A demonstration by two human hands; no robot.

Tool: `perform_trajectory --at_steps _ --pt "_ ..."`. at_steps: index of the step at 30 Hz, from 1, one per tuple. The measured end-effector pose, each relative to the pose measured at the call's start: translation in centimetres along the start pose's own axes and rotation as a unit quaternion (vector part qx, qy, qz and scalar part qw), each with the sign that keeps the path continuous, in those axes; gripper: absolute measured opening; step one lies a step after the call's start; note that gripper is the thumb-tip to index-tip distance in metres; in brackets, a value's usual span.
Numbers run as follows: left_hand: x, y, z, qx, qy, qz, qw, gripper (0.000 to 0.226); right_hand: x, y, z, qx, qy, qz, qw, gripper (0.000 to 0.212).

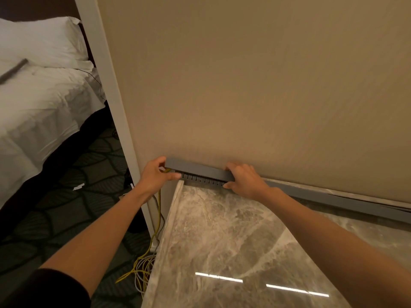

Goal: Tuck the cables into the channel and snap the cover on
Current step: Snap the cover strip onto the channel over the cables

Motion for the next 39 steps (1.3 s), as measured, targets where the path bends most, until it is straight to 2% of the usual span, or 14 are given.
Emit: perform_trajectory --at_steps 3,6,9,13,16,23,29,33,36,39 --pt "-0.6 0.1 0.5 -0.003 -0.055 0.012 0.998 0.033 -0.5 0.1 -0.5 -0.001 0.011 0.0 1.0 0.036" --pt "-1.2 0.5 0.4 0.033 -0.005 0.007 0.999 0.02 -0.7 0.1 -0.6 0.012 0.042 -0.009 0.999 0.033" --pt "-1.1 0.5 0.5 0.054 -0.005 -0.007 0.998 0.013 -0.7 0.2 -0.6 0.024 0.071 -0.016 0.997 0.019" --pt "-0.6 0.4 0.8 0.037 -0.052 -0.022 0.998 0.002 -1.0 0.2 -0.8 0.032 0.106 -0.021 0.994 0.028" --pt "0.0 0.3 0.6 0.026 -0.04 -0.049 0.998 0.014 -0.9 0.1 -0.7 0.04 0.112 -0.028 0.993 0.029" --pt "-1.1 0.5 0.7 0.059 0.072 -0.054 0.994 0.015 -1.7 0.5 -0.2 0.044 0.138 0.008 0.989 0.029" --pt "0.0 0.6 0.7 0.034 0.004 -0.097 0.995 0.014 -3.0 1.5 0.4 0.035 0.246 0.069 0.966 0.036" --pt "-0.9 0.9 0.8 0.068 0.053 -0.108 0.99 0.02 -3.2 2.1 0.7 0.038 0.268 0.095 0.958 0.019" --pt "-1.0 1.3 0.2 0.048 0.061 -0.099 0.992 0.019 -3.2 2.5 0.8 0.034 0.276 0.106 0.955 0.024" --pt "-0.4 1.4 -0.1 0.052 0.022 -0.107 0.993 0.02 -3.3 2.6 1.1 0.041 0.287 0.114 0.95 0.032"
Point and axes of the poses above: each hand's wrist, its own y-axis towards the middle knuckle, its own z-axis out of the palm, x = y × z, the point moved 9 cm from there along y, towards the middle knuckle, and after that the axes turned 15 degrees about x, right-handed, at the moved point
